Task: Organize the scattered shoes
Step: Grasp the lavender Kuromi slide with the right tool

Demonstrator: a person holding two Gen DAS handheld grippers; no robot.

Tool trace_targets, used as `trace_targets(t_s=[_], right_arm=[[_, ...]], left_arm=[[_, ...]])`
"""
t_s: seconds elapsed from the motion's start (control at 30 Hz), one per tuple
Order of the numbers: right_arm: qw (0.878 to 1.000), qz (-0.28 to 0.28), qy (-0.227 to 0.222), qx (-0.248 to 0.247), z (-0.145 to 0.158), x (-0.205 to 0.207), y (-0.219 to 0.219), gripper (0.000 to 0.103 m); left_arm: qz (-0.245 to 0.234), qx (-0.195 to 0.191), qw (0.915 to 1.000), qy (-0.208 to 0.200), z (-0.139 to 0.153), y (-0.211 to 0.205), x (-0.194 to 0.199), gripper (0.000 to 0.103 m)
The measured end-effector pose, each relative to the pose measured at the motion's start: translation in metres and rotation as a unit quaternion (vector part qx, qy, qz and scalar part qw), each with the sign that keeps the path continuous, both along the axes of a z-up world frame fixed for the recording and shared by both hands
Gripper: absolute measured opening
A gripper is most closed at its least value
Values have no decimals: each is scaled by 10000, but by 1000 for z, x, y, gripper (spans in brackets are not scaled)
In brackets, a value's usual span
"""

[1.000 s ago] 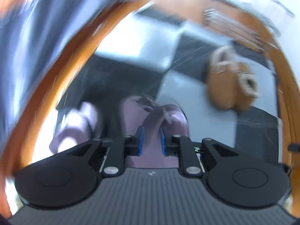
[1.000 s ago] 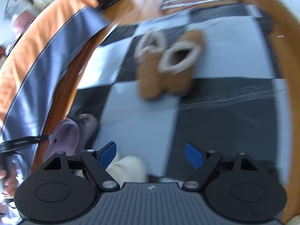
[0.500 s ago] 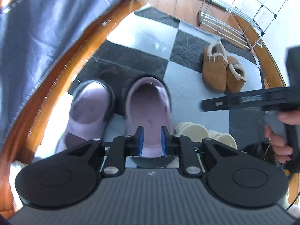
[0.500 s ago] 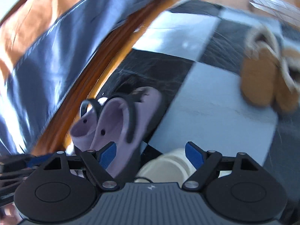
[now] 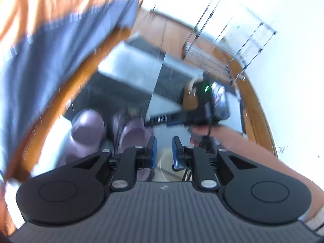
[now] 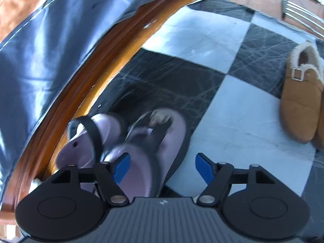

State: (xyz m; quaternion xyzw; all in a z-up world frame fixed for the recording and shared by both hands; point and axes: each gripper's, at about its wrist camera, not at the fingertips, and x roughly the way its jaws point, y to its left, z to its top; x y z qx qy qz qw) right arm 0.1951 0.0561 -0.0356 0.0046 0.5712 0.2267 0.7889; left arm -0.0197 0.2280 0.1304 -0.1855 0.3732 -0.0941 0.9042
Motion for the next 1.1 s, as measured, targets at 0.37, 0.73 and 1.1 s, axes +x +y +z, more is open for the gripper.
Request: trace_targets(t_s=[0.37, 0.73, 1.1], right_arm=[[9980, -72, 521, 354, -29, -12, -2, 75], [9990, 219, 173, -352, -64, -32, 38, 52], [9170, -2933, 1895, 1930, -80, -44, -46, 31]], left_arm=[[437, 475, 9825, 1750, -69, 24, 6, 17], [433, 1186, 9793, 1583, -75, 12, -3, 23], [514, 1517, 9734, 1640, -74, 16, -10, 28]])
